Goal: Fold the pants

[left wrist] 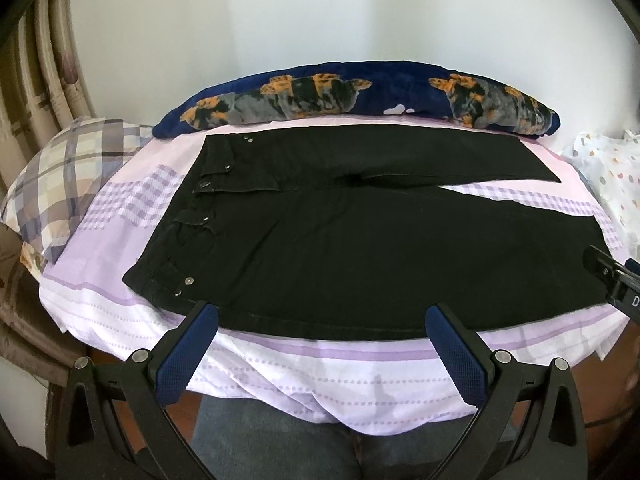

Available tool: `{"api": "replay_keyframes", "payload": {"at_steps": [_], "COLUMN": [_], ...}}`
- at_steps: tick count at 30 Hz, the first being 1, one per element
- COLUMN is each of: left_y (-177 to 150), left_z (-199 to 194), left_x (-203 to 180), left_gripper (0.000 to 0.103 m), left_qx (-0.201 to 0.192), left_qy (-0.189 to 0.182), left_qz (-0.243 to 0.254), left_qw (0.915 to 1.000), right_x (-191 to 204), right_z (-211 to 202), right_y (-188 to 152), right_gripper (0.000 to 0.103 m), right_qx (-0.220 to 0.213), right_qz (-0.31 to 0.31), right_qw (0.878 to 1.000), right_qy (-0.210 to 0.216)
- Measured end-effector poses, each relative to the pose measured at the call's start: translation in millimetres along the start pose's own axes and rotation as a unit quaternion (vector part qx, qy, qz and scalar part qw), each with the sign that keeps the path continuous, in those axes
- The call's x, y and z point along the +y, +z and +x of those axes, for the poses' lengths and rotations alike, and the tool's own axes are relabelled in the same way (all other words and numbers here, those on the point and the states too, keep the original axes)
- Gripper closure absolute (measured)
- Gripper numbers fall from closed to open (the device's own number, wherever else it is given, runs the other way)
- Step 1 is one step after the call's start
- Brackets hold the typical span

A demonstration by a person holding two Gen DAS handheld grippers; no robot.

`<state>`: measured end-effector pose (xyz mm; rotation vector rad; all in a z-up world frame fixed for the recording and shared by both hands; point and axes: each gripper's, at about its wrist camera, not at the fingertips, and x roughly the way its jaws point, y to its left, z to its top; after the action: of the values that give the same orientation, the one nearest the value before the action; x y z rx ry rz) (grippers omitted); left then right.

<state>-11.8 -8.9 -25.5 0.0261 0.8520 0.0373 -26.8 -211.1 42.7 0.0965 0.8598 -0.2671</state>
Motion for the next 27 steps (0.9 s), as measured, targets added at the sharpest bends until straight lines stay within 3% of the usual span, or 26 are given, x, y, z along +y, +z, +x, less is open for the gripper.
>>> {"api": "replay_keyframes", "payload": {"at_steps": [27], "left_y": [1.1], "left_z": [-6.7], "left_x": [-5.5], "left_gripper": [0.000], "left_qx": [-0.023], "left_qy": [-0.003], "left_qz": [0.009], "left_qw": [0.9997], "right_x": [11.7], "right_z": [-7.3], "right_y": [0.9], "right_gripper": [0.002], "right_qx": [-0.018], "right_qz": [-0.025], "right_qw": [0.999], "right_qy": [0.011]}}
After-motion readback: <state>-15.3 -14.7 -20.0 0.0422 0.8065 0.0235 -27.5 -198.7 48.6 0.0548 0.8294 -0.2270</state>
